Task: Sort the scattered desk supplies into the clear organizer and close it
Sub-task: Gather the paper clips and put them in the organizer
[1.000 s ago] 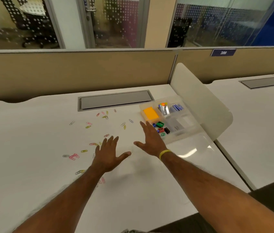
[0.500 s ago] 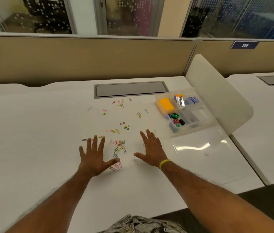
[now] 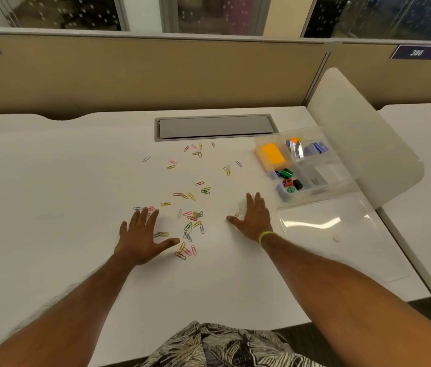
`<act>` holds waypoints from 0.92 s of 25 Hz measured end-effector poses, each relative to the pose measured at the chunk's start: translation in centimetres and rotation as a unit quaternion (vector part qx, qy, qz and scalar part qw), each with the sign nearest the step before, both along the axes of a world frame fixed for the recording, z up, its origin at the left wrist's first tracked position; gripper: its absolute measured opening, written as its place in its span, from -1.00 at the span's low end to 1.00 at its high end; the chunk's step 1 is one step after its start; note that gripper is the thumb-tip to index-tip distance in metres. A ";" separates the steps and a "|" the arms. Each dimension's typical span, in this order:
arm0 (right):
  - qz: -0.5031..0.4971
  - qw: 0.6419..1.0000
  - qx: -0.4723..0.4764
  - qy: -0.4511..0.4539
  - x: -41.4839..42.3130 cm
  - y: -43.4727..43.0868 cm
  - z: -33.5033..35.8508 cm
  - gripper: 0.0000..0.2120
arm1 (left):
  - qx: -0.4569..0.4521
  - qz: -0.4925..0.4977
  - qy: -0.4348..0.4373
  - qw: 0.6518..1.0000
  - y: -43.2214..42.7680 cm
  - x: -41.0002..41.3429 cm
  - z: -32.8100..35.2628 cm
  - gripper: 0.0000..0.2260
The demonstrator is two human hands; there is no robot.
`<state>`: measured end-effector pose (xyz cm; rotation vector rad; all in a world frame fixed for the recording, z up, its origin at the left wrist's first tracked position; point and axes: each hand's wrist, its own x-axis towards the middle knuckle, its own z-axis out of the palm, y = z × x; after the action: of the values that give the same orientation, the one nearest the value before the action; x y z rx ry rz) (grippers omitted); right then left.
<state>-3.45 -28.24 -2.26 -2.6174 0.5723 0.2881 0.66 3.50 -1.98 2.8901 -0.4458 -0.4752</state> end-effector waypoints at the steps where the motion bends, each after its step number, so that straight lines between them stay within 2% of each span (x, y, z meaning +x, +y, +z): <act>1: 0.000 1.000 -0.003 0.002 0.1 0.0 -0.2 -0.03 | -0.005 0.002 -0.003 1.000 0.2 -0.1 -0.2 0.06; 5: 0.057 0.998 0.001 -0.006 0.4 1.2 -0.8 -0.02 | -0.019 -0.005 -0.005 1.000 0.4 -0.8 -1.2 0.09; 9: 0.166 0.986 0.012 -0.014 -0.3 3.3 -1.5 -0.05 | -0.008 -0.016 -0.006 1.000 -0.7 -2.1 -2.5 0.11; 14: 0.285 0.958 0.020 -0.029 -1.3 6.8 -1.7 -0.18 | -0.007 -0.033 -0.019 0.999 -3.0 -4.4 -3.7 0.04; 16: 0.316 0.947 0.052 -0.029 -1.3 7.6 -1.3 -0.26 | -0.010 -0.063 -0.019 0.998 -3.7 -4.5 -3.7 0.01; 18: 0.314 0.942 0.113 -0.029 -0.9 7.9 -0.5 -0.36 | -0.036 -0.122 -0.011 0.992 -4.0 -4.0 -3.4 -0.03; 20: 0.255 0.949 0.173 -0.069 -0.3 7.5 0.5 -0.50 | -0.102 -0.161 -0.003 0.982 -3.5 -3.1 -2.5 -0.08; 23: 0.170 0.961 0.175 -0.130 0.6 5.7 1.1 -0.66 | -0.159 -0.129 -0.021 0.979 -1.4 -1.4 -1.0 -0.09</act>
<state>-2.85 -22.50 -1.12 -2.3420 -0.0227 0.1290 -0.71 2.07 -3.01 2.5489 -0.8281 -0.3411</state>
